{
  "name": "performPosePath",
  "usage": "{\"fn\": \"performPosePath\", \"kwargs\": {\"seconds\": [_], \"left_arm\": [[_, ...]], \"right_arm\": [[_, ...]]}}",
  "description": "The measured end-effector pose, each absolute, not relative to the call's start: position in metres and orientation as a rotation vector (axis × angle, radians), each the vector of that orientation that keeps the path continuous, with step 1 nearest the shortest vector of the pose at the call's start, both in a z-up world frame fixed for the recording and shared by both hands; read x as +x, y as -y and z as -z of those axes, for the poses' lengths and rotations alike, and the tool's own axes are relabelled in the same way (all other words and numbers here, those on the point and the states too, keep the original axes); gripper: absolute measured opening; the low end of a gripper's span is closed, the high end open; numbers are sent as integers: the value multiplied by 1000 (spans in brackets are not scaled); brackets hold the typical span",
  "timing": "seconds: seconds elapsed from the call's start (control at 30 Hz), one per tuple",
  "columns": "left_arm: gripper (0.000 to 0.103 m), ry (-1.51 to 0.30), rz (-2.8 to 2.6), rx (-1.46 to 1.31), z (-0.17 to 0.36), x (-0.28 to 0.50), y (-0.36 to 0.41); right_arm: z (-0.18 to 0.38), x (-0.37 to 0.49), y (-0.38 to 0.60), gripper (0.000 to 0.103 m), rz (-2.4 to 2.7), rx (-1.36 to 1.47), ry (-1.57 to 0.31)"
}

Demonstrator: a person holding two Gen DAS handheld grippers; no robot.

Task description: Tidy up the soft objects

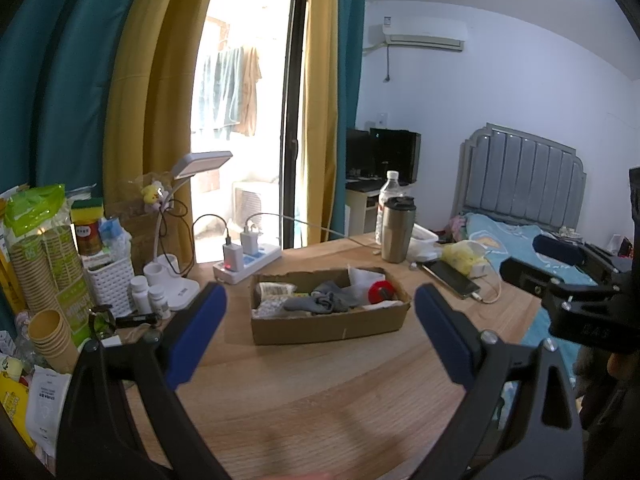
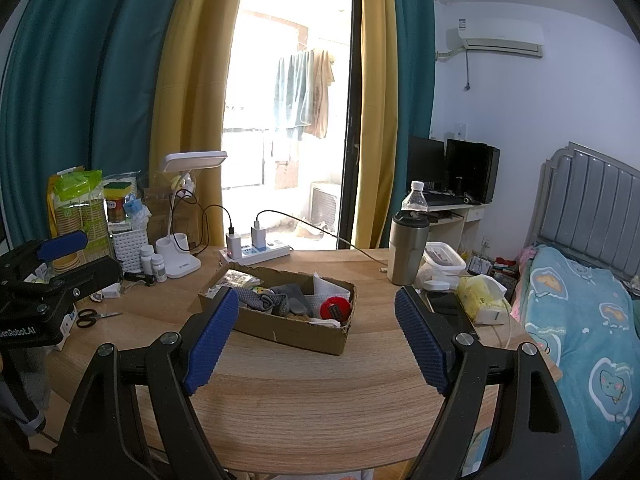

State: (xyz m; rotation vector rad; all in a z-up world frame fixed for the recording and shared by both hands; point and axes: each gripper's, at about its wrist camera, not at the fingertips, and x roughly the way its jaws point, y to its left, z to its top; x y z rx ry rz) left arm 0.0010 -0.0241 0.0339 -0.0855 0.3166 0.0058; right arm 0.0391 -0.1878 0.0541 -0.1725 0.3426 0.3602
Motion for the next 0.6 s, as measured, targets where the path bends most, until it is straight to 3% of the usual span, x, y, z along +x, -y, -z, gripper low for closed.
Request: {"fn": "performPosePath", "kwargs": {"seconds": [0.6], "left_arm": [[96, -348, -18, -74, -30, 4, 25]], "right_arm": [[-53, 42, 188, 83, -362, -171, -352]]}}
